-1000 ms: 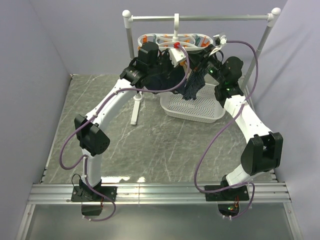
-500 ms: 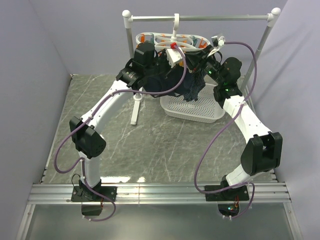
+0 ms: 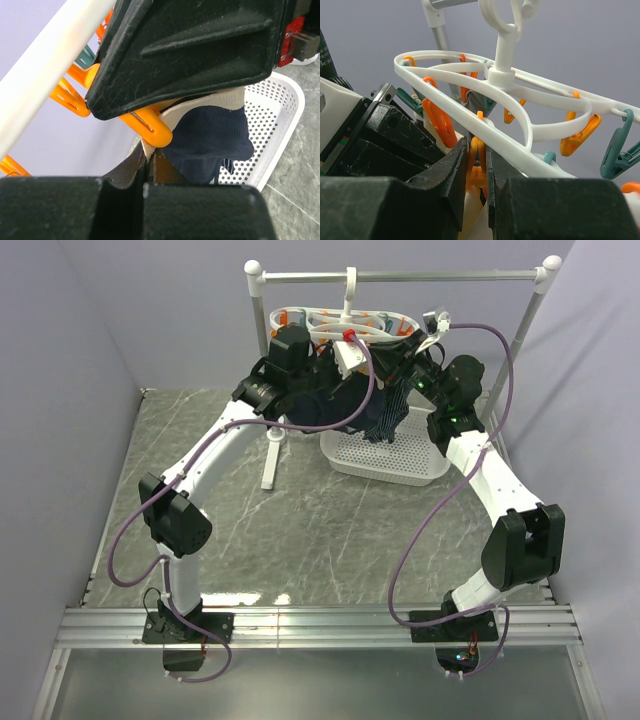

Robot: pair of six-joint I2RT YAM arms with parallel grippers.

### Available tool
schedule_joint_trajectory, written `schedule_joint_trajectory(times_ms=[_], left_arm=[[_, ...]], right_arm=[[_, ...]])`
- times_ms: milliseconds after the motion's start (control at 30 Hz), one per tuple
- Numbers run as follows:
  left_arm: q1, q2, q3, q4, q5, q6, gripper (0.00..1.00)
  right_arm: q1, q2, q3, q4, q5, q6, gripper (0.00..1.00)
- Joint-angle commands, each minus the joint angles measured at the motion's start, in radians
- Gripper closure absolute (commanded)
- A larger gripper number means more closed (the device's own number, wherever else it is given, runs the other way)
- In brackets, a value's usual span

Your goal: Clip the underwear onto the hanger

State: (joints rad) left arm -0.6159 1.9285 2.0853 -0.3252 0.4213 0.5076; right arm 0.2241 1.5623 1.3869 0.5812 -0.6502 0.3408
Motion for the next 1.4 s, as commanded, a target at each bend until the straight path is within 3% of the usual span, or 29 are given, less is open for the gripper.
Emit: schedule_joint_trajectory(times_ms=[0, 1367], left_arm=[[-0.001, -0.031, 0.01, 0.002, 0.027, 0.011, 1.0], [-0.001, -0.008, 0.036, -0.017, 0.056, 0.003, 1.0]], right_arm=[[0.011, -0.004, 0.008, 0.045, -0.085, 0.004, 1.0], [0.014, 0.005, 0.0, 0.034, -0.123, -0.049, 1.0]])
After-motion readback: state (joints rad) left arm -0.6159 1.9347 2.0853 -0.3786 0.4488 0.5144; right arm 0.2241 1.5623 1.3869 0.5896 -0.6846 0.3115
